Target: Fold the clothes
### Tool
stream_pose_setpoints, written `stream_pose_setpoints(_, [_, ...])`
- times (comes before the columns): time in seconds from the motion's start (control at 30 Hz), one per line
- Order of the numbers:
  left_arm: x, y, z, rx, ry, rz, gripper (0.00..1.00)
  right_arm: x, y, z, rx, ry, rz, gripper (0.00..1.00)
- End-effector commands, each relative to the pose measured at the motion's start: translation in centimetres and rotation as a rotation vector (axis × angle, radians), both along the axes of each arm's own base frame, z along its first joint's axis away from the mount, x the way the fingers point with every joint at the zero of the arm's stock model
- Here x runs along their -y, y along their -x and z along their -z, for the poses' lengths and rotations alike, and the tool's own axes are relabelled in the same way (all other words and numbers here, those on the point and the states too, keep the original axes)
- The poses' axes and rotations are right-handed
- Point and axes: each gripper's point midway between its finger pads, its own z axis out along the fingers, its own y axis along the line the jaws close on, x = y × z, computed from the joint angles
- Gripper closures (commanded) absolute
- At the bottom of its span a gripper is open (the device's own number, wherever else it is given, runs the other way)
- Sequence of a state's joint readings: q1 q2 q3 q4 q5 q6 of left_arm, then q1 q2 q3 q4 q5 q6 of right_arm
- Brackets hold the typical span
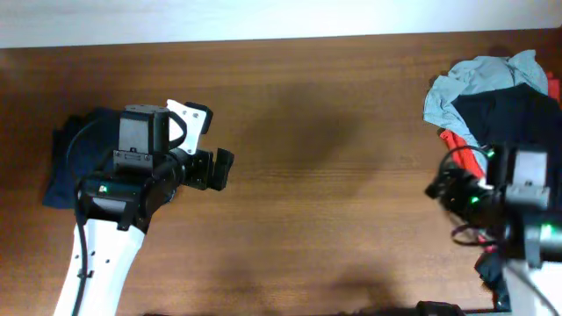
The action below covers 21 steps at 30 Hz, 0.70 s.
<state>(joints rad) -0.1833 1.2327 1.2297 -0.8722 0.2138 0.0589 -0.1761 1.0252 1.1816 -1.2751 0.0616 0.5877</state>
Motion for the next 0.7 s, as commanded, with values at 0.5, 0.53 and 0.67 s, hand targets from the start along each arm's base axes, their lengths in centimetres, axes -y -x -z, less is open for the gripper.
stream_pose_setpoints(0.5, [0.4, 0.4, -0.5, -0.008, 0.017, 0.011, 0.01, 13.6, 5.9, 6.7, -0.346, -0.014, 0.533, 0.01])
stream_pose_setpoints(0.53, [0.4, 0.3, -0.5, -0.007, 0.017, 0.011, 0.01, 13.8, 6.4, 7.3, -0.361, -0.035, 0.554, 0.01])
stream_pose_setpoints(0.67, [0.4, 0.3, -0.5, -0.004, 0.018, 0.011, 0.01, 14.1, 8.0, 10.2, -0.398, -0.105, 0.617, 0.0])
